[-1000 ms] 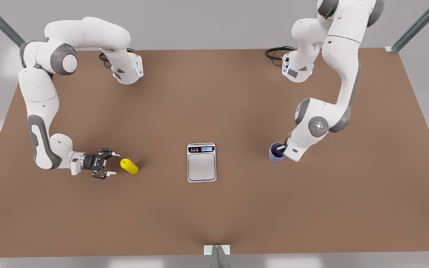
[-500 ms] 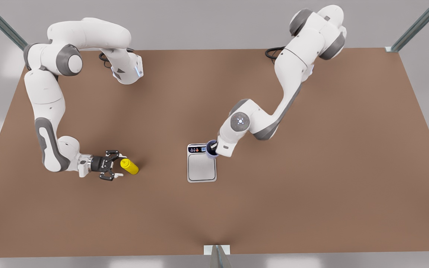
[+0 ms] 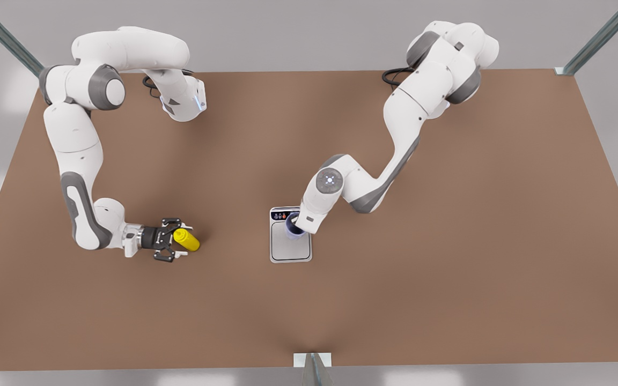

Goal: Move cup to the weight, pick up sauce bottle, pour sauce

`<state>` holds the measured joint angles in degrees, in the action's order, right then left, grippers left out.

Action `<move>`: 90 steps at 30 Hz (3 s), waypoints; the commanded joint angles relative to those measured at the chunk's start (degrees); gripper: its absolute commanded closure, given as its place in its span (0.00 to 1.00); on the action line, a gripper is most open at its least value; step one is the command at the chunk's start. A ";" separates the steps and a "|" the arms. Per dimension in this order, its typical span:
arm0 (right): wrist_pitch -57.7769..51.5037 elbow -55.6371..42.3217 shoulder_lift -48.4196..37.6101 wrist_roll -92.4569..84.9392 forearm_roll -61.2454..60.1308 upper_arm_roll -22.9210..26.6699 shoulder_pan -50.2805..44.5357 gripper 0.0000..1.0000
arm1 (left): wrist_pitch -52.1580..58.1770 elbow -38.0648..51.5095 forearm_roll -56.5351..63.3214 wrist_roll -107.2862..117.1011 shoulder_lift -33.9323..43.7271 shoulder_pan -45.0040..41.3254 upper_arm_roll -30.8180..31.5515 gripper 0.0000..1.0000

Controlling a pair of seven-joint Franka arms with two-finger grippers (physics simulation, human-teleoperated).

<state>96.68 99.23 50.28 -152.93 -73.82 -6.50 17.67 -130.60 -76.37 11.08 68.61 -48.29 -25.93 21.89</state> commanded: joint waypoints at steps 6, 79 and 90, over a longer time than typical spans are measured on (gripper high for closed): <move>0.09 -0.09 0.00 0.00 -0.27 0.00 -1.24 0.00 | -1.15 0.00 -0.80 -0.49 -0.49 0.00 -0.09 0.46; 2.38 -23.47 -27.69 95.11 63.28 0.00 -32.88 0.48 | 46.13 -12.13 -11.00 -61.14 41.43 20.13 -21.36 0.00; 0.62 -21.97 -22.24 62.49 30.50 0.00 -15.48 0.48 | 46.31 -11.69 -10.73 -61.23 41.00 20.04 -21.36 0.00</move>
<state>97.03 77.40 28.75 -91.48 -44.96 -6.48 2.76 -84.29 -88.07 0.29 7.38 -7.69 -5.94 0.53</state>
